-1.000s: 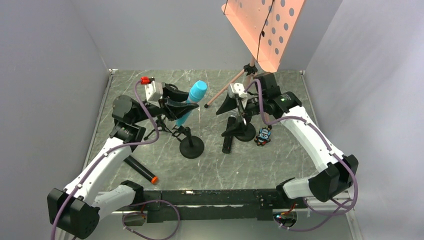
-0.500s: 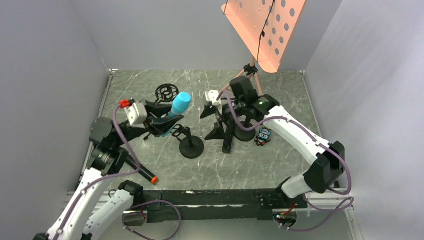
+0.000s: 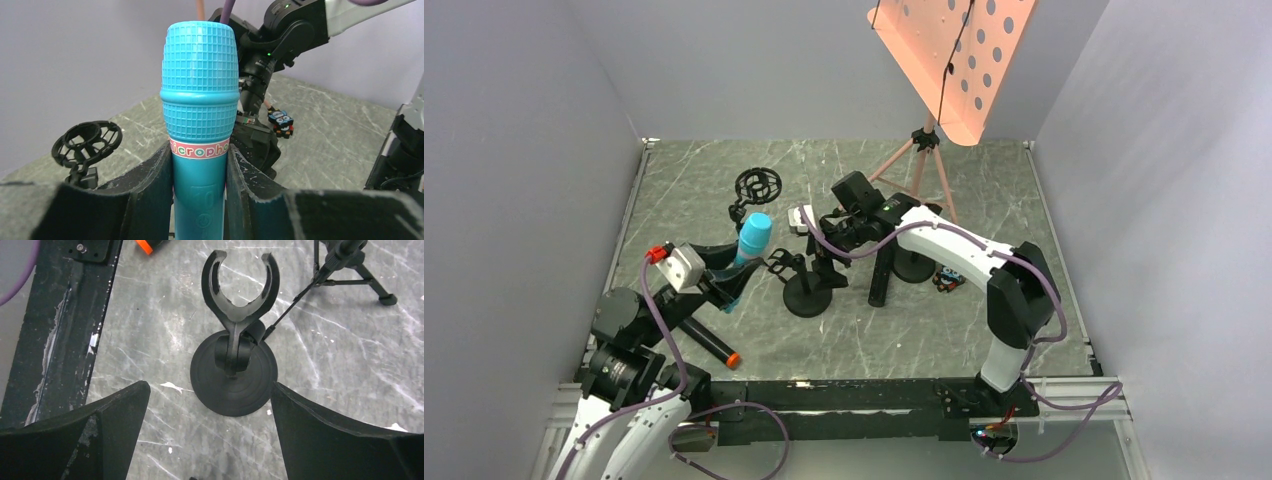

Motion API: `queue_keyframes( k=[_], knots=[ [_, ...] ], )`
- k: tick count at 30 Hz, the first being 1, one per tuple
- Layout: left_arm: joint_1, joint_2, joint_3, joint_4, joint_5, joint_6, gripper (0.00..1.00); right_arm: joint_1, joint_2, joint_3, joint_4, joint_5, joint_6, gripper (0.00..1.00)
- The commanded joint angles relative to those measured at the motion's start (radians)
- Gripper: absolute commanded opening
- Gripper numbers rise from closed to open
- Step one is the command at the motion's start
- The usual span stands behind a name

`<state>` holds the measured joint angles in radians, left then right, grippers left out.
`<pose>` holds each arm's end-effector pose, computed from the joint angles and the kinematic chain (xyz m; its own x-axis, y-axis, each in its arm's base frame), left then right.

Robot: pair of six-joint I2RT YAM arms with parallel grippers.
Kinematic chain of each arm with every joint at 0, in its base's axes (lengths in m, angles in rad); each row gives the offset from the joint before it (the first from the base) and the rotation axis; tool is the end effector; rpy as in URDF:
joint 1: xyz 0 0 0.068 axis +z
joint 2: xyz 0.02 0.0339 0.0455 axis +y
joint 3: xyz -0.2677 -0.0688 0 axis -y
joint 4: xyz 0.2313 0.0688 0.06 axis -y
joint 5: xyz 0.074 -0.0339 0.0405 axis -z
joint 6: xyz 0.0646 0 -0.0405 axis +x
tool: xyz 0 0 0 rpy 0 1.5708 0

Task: Attach the microphones to the stand

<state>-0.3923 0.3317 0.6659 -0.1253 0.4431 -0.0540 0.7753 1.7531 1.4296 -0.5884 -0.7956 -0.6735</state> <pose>0.0774 -0.0620 0.3607 0.1518 -0.1156 -0.9816 0.7422 0.6692 0.0360 0.2390 0.2989 0.2659 0.0589 -0.5534 -0.8308 -0.9792 -0.1937 0.0596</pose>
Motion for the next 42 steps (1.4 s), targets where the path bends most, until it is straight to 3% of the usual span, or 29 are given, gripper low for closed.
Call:
queue_keyframes(
  k=[1, 11, 22, 23, 27, 30, 36, 42],
  knots=[
    [-0.003, -0.023, 0.003, -0.008, -0.077, 0.013, 0.0, 0.021, 0.002, 0.073, 0.053, 0.016, -0.008, 0.94],
    [-0.003, -0.081, -0.025, -0.019, -0.103, -0.002, 0.0, 0.042, 0.091, 0.143, 0.069, -0.023, 0.048, 0.71],
    [-0.003, -0.105, -0.038, -0.015, -0.065, -0.02, 0.0, 0.043, 0.079, 0.136, 0.005, -0.017, -0.042, 0.38],
    [-0.003, -0.101, -0.04, -0.013, -0.058, -0.022, 0.0, 0.043, 0.082, 0.147, -0.003, -0.011, -0.043, 0.4],
    [-0.003, -0.085, -0.036, -0.009, -0.004, -0.035, 0.0, 0.037, 0.069, 0.201, -0.087, 0.021, -0.068, 0.76],
    [-0.003, -0.084, -0.047, 0.009, 0.027, -0.054, 0.0, 0.026, 0.007, 0.239, -0.156, -0.018, -0.106, 0.91],
    [-0.003, -0.061, -0.111, 0.173, 0.103, -0.139, 0.0, -0.02, -0.097, 0.335, -0.224, -0.211, -0.041, 0.95],
    [-0.003, 0.025, -0.149, 0.404, 0.213, -0.258, 0.0, -0.024, -0.097, 0.461, -0.147, -0.413, 0.182, 1.0]
  ],
)
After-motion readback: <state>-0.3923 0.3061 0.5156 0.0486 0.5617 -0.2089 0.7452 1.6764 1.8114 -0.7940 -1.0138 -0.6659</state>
